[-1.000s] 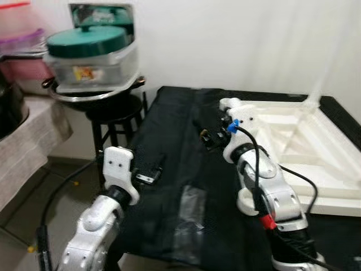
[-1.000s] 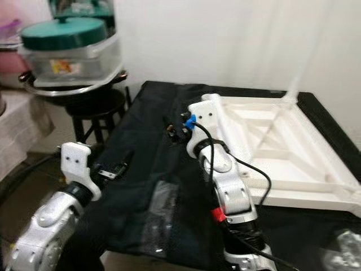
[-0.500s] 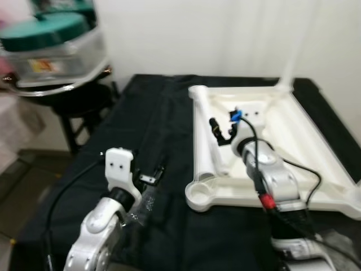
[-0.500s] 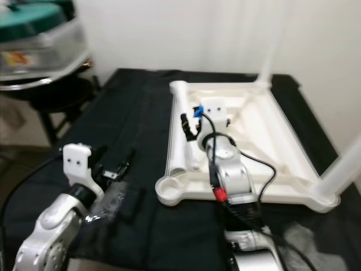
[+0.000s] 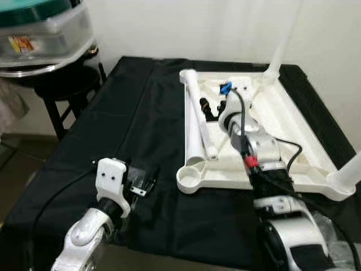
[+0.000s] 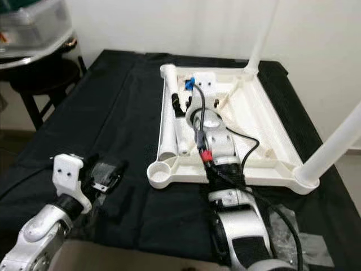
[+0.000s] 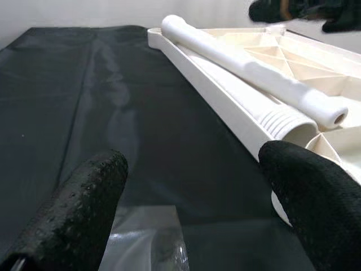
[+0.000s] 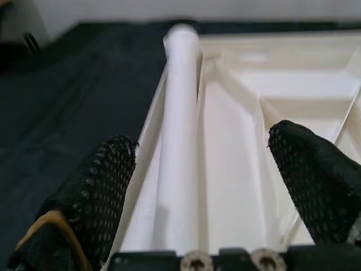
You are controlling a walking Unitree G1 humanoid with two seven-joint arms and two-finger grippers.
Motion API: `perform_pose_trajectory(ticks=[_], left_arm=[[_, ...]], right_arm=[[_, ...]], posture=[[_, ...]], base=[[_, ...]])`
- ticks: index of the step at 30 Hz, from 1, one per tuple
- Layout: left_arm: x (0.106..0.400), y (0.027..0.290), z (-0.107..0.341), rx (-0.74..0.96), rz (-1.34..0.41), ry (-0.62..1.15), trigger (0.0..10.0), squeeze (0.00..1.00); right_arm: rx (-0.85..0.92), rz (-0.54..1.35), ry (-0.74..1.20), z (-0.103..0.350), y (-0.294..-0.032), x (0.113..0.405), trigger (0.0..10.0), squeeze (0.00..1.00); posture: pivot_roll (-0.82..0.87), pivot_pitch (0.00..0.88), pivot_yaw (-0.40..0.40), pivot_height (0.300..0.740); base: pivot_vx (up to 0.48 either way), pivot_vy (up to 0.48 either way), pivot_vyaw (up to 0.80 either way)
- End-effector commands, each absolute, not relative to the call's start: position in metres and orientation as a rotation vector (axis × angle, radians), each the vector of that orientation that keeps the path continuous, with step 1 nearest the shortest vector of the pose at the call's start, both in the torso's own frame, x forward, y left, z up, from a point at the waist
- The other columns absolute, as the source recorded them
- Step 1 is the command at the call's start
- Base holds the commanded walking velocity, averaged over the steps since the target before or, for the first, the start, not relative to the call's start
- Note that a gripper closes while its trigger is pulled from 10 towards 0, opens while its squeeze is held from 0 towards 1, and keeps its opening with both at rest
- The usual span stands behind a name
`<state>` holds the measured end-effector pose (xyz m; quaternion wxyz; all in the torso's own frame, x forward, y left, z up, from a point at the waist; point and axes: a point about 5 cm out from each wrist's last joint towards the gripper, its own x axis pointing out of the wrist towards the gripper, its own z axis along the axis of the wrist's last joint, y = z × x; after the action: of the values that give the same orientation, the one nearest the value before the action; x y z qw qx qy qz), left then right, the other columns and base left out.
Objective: Building children table
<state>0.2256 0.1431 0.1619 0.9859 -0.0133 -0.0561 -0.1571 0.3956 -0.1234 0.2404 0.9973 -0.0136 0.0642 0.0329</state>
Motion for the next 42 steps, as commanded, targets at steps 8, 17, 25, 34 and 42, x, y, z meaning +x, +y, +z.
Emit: perform_pose_trajectory(ticks=[8,17,25,34,42], left_arm=[[0.215,0.137,0.164,-0.003,-0.315,-0.115,10.0,0.0],[0.21,0.134,0.167,0.004,-0.317,-0.117,10.0,0.0],[0.209,0.134,0.167,0.003,-0.316,-0.113,10.0,0.0],[0.21,0.134,0.167,0.01,-0.315,-0.112,10.0,0.0],[0.211,0.135,0.166,0.015,-0.317,-0.109,10.0,0.0]], right_arm=[[0.021,0.124,0.229,0.239,-0.114,0.404,10.0,0.0],[0.014,0.177,0.286,0.229,-0.1,0.406,1.6,0.0],[0.056,0.15,0.32,0.231,-0.106,0.407,0.0,0.0],[0.115,0.073,0.392,0.225,-0.119,0.405,0.0,0.0],[0.117,0.011,0.381,0.228,-0.134,0.403,0.0,0.0]], posture=[[-0.01,0.29,-0.05,0.74],[-0.01,0.298,-0.056,0.74],[-0.01,0.298,-0.055,0.74],[-0.01,0.287,-0.051,0.74],[-0.01,0.284,-0.049,0.74]], base=[[0.0,0.0,0.0],[0.0,0.0,0.0],[0.0,0.0,0.0],[0.0,0.0,0.0],[0.0,0.0,0.0]])
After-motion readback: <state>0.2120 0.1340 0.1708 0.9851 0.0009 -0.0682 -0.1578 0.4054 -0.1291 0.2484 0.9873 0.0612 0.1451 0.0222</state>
